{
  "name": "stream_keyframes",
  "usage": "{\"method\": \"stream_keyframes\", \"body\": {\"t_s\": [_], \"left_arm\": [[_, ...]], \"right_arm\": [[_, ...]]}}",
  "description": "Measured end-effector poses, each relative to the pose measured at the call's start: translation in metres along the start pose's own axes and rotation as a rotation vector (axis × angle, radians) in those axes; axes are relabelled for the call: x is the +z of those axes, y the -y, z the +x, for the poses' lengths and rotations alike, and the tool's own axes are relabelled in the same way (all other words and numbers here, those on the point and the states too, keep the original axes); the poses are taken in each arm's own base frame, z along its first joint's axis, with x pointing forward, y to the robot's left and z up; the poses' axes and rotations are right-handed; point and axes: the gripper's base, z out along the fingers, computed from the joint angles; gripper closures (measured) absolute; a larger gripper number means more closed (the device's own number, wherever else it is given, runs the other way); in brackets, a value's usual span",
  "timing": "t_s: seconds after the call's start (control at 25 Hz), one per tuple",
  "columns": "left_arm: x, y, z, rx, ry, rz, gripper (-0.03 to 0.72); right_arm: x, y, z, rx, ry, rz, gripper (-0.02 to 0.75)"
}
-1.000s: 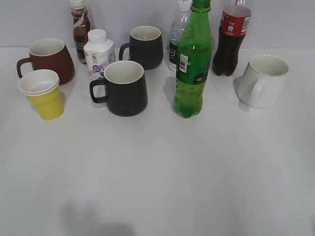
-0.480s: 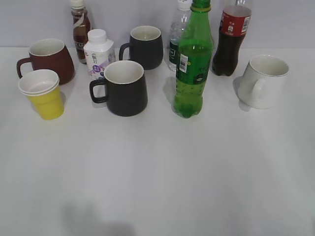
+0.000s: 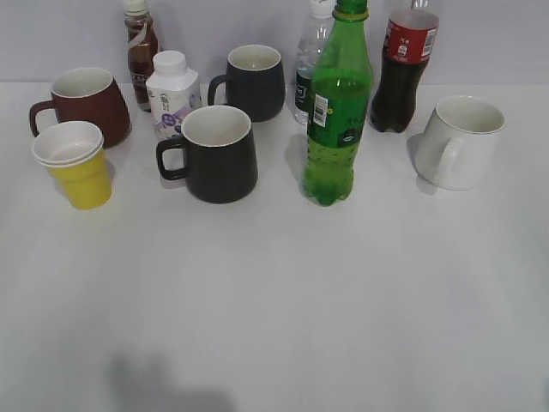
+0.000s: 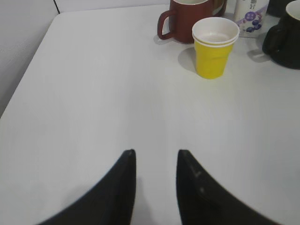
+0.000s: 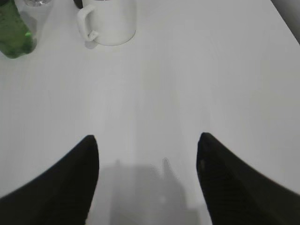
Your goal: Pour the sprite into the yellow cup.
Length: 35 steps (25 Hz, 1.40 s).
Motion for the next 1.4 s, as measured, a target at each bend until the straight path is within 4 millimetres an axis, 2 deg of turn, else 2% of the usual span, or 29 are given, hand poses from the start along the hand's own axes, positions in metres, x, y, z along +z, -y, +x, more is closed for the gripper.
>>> {"method": "stream_keyframes", "body": {"t_s": [0.32,0.44,0.56,0.68,0.8,0.88,1.04,1.2,1.4], "left_arm": [[-0.002,0.0,-0.004,0.008,0.029,0.041,0.453],[0.0,0.001,-0.024,0.0,0.168,0.059,0.453],[0.012,0.001,-0.046,-0.006,0.274,0.055,0.449],[0.038,0.002,-0.058,-0.01,0.265,0.055,0.439],[0.068,0.004,-0.067,-0.012,0.239,0.064,0.383],[0.086,0.004,-0.077,-0.019,0.254,0.065,0.295],[0.127,0.006,-0.092,-0.04,0.279,0.061,0.128],[0.171,0.008,-0.093,-0.065,0.247,0.053,0.097],[0.198,0.009,-0.078,-0.093,0.146,0.048,0.097]], "right_arm": [[0.0,-0.003,0.0,0.018,-0.002,-0.031,0.248],[0.005,-0.005,-0.011,0.031,-0.002,-0.058,0.248],[0.016,-0.007,-0.027,0.031,0.048,-0.079,0.248],[0.032,-0.011,-0.048,0.02,0.118,-0.128,0.248],[0.049,-0.017,-0.064,0.034,0.167,-0.199,0.248],[0.06,-0.021,-0.069,0.043,0.188,-0.251,0.248],[0.081,-0.031,-0.075,-0.053,0.168,-0.324,0.248],[0.106,-0.043,-0.076,-0.135,0.117,-0.369,0.248],[0.141,-0.057,-0.072,-0.152,0.03,-0.385,0.248]]}}
